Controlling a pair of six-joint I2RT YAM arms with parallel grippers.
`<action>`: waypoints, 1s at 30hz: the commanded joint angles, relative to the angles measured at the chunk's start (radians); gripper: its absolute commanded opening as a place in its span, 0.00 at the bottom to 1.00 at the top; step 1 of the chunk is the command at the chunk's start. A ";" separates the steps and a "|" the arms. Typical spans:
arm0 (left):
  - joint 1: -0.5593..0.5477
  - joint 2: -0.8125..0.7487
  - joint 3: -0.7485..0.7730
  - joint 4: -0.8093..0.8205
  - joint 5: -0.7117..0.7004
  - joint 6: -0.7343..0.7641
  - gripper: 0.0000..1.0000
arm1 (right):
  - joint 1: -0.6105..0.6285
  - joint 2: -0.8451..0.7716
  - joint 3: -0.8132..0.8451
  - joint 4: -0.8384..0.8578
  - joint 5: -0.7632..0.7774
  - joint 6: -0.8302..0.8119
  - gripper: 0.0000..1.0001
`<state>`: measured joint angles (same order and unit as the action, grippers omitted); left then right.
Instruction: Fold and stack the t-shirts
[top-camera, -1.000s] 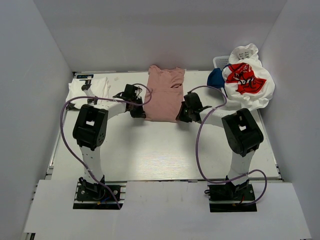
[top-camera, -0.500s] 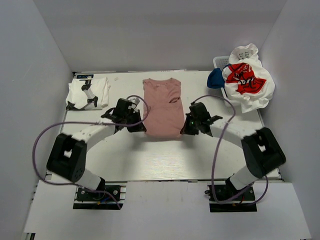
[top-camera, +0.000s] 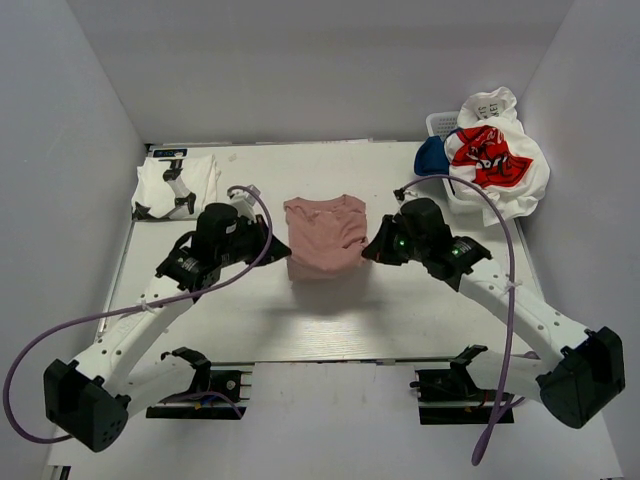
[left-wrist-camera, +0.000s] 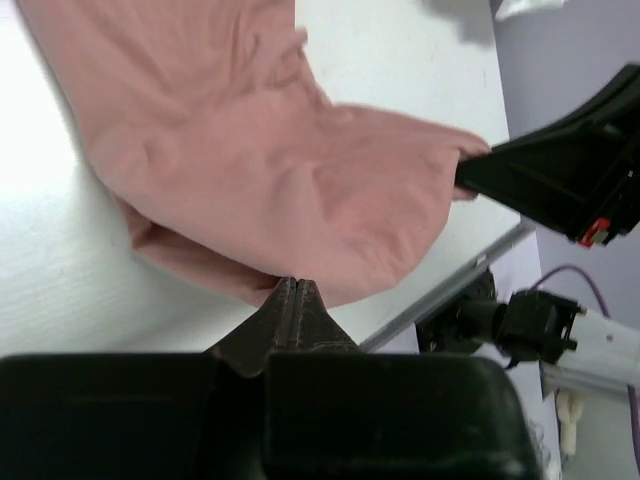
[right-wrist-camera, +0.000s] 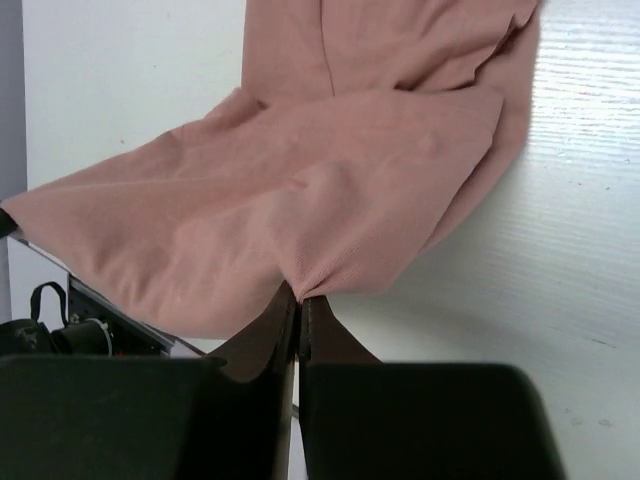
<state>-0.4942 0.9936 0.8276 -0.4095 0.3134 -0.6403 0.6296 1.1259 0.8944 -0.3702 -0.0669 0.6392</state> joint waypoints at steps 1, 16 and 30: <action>-0.003 0.028 0.094 -0.029 -0.103 -0.022 0.00 | -0.007 0.018 0.089 -0.018 0.051 -0.013 0.00; 0.074 0.552 0.562 -0.081 -0.396 0.025 0.00 | -0.158 0.416 0.475 0.045 0.084 -0.032 0.00; 0.220 1.069 0.869 -0.037 -0.226 0.054 0.00 | -0.272 1.015 0.886 0.011 -0.151 -0.052 0.00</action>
<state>-0.2985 2.0335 1.6161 -0.4690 0.0444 -0.6025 0.3801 2.0460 1.7199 -0.3580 -0.1581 0.5980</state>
